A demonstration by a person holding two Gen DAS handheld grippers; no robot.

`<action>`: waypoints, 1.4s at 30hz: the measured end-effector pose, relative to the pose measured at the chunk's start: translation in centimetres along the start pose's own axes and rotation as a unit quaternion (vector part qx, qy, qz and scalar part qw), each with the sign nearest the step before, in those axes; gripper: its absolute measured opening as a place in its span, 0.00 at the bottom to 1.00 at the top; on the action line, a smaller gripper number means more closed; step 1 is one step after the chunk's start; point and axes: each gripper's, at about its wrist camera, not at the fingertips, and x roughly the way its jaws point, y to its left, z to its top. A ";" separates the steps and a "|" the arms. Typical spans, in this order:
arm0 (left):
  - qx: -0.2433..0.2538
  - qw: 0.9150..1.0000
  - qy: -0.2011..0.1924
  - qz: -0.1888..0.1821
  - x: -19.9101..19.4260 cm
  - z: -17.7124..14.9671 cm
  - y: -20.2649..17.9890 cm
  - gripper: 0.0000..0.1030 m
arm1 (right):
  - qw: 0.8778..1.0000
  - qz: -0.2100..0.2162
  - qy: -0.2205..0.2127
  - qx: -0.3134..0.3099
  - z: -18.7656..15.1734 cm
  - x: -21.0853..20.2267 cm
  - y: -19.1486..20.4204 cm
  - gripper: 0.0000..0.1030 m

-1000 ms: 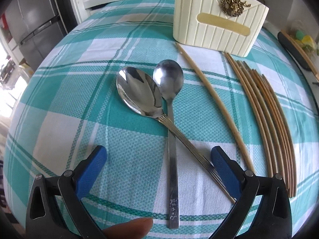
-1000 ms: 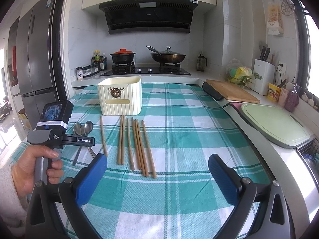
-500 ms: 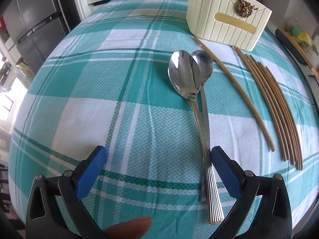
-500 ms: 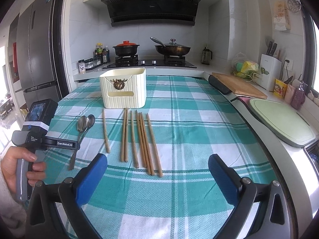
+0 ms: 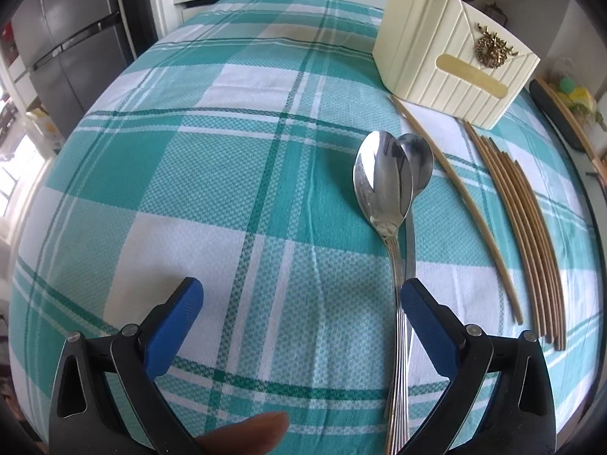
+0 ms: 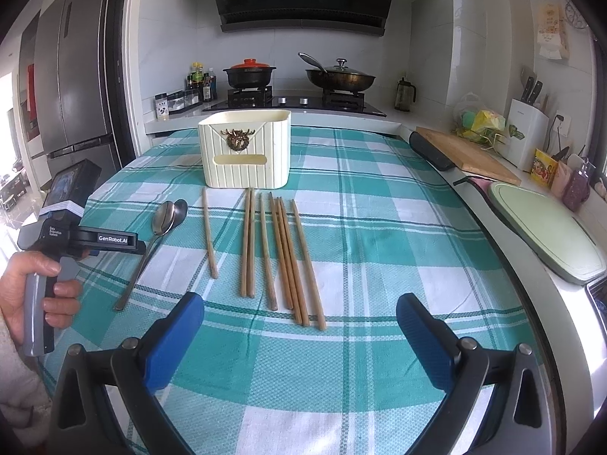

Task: Organize utensils
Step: 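Grasp the larger metal spoon with the left tool while the right tool grasps one wooden chopstick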

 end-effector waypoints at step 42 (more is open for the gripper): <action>0.138 0.990 0.008 -0.012 1.5 1.5 0.8 1.00 | 0.954 0.117 0.261 -0.090 5.9 20.2 -3.6 0.14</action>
